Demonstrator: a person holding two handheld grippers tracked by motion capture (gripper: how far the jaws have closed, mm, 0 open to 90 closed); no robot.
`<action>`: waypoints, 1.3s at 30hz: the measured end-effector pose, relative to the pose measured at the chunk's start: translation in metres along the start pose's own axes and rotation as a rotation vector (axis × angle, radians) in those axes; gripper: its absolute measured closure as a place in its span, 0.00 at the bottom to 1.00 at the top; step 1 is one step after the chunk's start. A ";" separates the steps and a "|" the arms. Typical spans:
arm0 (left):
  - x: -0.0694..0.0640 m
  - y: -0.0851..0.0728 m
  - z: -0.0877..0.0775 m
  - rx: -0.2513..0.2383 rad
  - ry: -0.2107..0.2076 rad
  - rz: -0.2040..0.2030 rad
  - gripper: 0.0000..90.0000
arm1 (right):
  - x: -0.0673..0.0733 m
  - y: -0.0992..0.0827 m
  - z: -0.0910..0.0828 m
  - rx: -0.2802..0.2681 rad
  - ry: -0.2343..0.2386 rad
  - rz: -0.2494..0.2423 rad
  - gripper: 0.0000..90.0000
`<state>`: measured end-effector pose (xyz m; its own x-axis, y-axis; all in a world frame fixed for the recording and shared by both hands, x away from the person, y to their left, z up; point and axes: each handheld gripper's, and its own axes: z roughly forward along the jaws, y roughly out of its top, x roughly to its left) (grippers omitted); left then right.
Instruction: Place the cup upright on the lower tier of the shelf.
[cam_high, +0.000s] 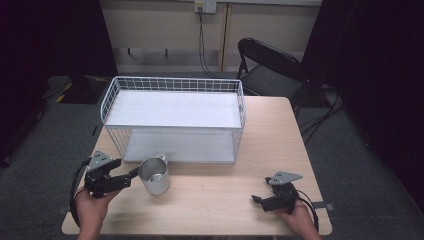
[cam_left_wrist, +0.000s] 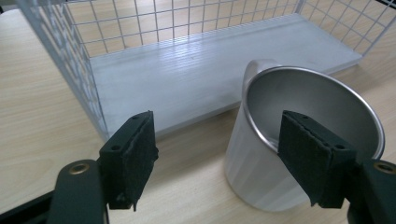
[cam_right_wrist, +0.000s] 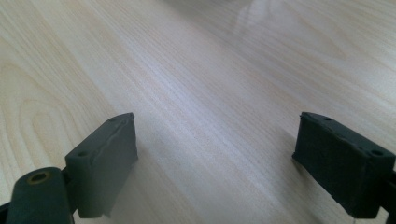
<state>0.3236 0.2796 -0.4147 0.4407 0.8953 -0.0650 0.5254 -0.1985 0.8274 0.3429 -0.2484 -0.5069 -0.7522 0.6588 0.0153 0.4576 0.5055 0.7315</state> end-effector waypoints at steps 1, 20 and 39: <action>-0.001 0.002 0.002 -0.003 0.000 0.000 0.31 | 0.000 0.000 0.000 0.001 0.000 0.000 0.13; -0.006 0.013 0.015 0.005 0.003 -0.002 0.40 | 0.000 0.000 0.000 0.001 0.000 0.000 0.13; -0.012 0.011 0.026 0.043 0.001 0.002 0.54 | 0.000 0.000 0.000 0.000 0.000 0.000 0.13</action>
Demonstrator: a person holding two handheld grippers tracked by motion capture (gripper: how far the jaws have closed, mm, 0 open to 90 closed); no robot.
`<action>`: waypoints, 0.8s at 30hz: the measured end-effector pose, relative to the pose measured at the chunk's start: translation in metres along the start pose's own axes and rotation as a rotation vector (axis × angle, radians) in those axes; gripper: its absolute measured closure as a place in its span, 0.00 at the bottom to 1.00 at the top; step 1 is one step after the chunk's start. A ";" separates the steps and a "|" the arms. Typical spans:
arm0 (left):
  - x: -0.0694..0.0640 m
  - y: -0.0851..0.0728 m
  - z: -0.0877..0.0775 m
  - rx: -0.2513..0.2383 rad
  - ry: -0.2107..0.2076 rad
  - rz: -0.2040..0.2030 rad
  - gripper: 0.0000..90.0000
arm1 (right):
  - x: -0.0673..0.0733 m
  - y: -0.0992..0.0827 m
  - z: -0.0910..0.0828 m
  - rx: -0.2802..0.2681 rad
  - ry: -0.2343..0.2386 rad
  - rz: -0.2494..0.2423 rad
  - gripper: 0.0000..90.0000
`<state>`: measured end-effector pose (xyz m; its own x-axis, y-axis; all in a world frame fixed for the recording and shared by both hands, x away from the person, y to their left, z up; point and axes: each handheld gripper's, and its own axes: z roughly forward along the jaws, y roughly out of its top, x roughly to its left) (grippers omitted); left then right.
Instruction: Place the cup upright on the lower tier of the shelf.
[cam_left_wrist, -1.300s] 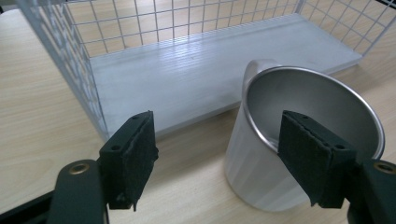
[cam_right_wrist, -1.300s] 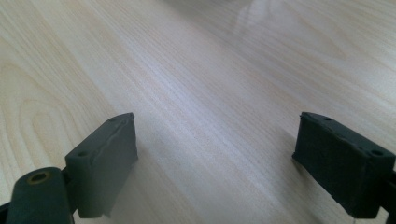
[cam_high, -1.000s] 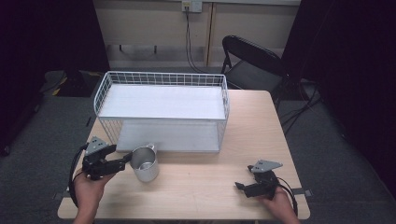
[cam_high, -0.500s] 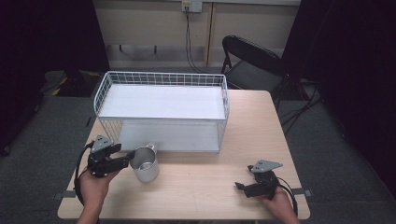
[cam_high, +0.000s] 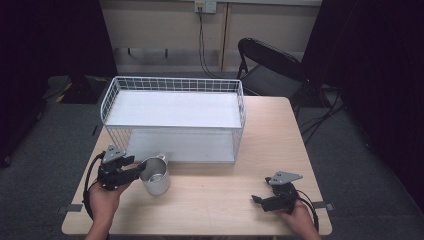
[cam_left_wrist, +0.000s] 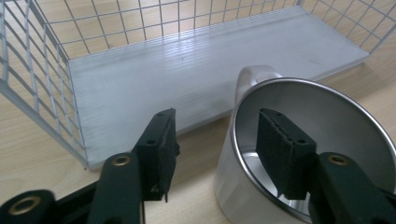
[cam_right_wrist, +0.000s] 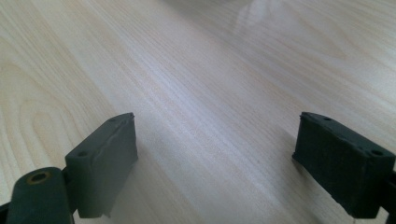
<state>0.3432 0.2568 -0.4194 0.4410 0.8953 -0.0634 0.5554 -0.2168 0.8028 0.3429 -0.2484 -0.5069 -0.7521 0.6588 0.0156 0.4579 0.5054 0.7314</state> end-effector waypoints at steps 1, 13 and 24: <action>0.000 0.000 0.001 0.002 -0.003 -0.003 0.54 | 0.000 0.000 0.000 0.001 0.000 0.000 0.13; -0.004 -0.002 0.007 0.048 -0.021 0.003 0.70 | 0.000 0.000 0.000 0.001 0.000 -0.001 0.13; -0.010 -0.001 0.015 0.104 -0.018 0.016 0.83 | 0.000 0.000 0.000 0.000 0.000 0.000 0.13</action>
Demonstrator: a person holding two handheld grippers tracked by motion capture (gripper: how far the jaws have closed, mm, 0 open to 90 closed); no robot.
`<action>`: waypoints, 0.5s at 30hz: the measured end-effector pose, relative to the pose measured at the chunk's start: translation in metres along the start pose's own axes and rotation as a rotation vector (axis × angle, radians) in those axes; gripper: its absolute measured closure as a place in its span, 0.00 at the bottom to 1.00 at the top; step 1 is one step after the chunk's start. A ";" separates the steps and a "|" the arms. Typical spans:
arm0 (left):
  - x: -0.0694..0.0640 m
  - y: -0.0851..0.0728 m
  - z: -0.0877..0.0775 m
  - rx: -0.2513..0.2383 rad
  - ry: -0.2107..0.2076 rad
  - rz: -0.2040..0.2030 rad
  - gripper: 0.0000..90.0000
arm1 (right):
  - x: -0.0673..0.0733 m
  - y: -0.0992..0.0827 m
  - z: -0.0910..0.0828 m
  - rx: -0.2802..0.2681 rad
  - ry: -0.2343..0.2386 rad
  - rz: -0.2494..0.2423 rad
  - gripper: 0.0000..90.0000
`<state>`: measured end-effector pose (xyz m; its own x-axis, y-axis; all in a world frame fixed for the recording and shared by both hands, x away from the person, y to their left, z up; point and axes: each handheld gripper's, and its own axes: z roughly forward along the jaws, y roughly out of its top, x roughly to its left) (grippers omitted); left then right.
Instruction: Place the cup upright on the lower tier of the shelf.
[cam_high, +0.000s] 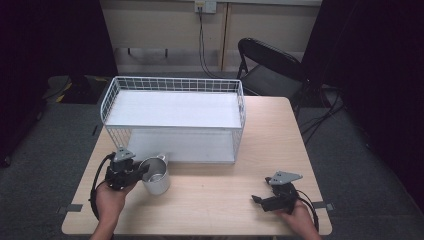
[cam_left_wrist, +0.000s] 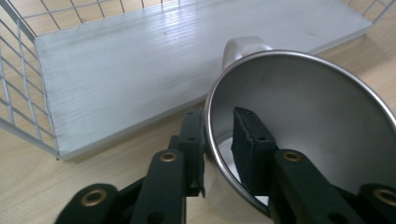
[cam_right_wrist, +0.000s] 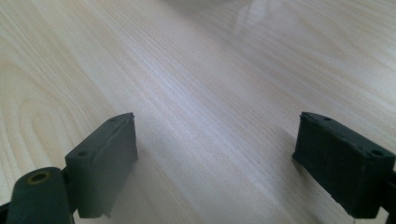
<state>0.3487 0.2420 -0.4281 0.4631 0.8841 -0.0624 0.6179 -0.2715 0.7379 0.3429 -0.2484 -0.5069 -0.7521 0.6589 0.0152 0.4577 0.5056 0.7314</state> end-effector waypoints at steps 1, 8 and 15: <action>0.000 0.000 0.000 0.000 0.000 0.000 0.84 | 0.000 0.000 0.000 0.000 0.000 0.000 0.13; 0.000 0.002 0.002 0.015 0.003 -0.007 0.91 | 0.000 0.000 0.000 0.001 0.000 0.000 0.13; -0.002 0.003 0.002 0.019 0.016 0.009 0.91 | 0.000 0.000 0.000 0.000 0.000 0.000 0.13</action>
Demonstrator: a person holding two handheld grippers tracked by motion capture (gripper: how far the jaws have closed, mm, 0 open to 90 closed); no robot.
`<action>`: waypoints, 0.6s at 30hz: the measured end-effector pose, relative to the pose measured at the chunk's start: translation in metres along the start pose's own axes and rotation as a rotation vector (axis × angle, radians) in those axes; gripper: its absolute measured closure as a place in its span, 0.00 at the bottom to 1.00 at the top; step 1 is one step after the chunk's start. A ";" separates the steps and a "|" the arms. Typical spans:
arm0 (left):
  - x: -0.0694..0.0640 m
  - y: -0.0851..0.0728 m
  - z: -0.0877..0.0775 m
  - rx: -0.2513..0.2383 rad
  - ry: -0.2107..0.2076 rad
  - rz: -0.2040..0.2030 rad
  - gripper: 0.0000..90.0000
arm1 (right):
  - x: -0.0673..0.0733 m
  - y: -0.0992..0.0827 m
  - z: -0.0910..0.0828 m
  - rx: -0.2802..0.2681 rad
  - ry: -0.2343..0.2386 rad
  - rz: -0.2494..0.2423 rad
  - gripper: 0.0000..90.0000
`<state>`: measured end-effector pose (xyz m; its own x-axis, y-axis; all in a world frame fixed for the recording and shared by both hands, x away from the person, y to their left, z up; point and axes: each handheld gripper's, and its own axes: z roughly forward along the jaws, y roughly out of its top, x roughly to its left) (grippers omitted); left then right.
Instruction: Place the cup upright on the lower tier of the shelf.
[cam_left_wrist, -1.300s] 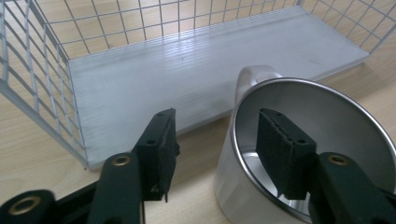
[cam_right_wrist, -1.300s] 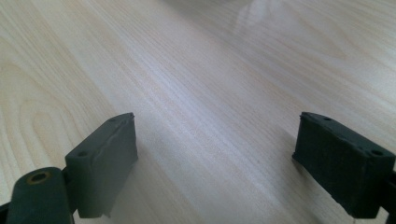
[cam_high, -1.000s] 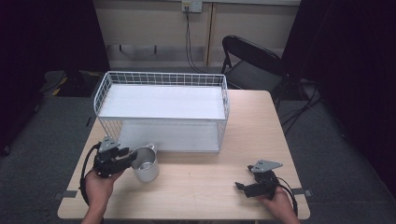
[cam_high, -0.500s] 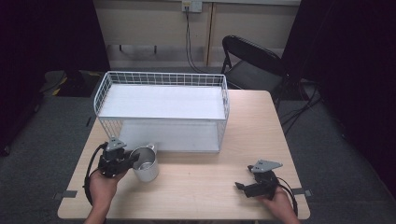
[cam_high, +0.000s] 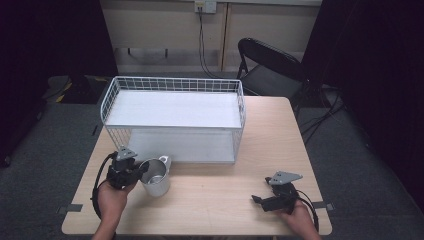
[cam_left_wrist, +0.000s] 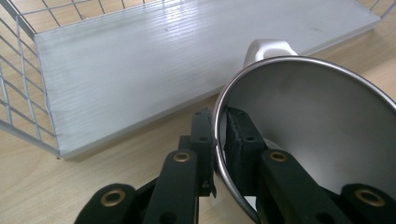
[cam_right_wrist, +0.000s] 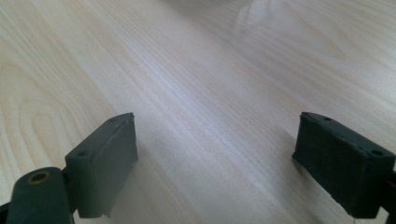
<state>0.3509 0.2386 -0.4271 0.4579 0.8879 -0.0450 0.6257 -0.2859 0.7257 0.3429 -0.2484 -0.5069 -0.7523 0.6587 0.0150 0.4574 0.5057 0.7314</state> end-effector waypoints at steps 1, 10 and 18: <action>0.000 0.000 0.000 0.002 -0.002 0.003 0.91 | 0.000 0.000 0.000 0.000 0.000 0.001 0.14; -0.001 0.003 0.000 -0.004 0.028 0.012 0.91 | 0.000 0.000 0.000 0.000 0.000 0.000 0.13; 0.001 0.010 -0.003 -0.011 0.034 0.011 0.91 | 0.000 0.000 0.000 0.001 0.000 0.000 0.13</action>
<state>0.3562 0.2372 -0.4178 0.4425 0.8967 -0.0137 0.6141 -0.2919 0.7332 0.3429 -0.2485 -0.5068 -0.7524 0.6585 0.0153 0.4579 0.5063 0.7308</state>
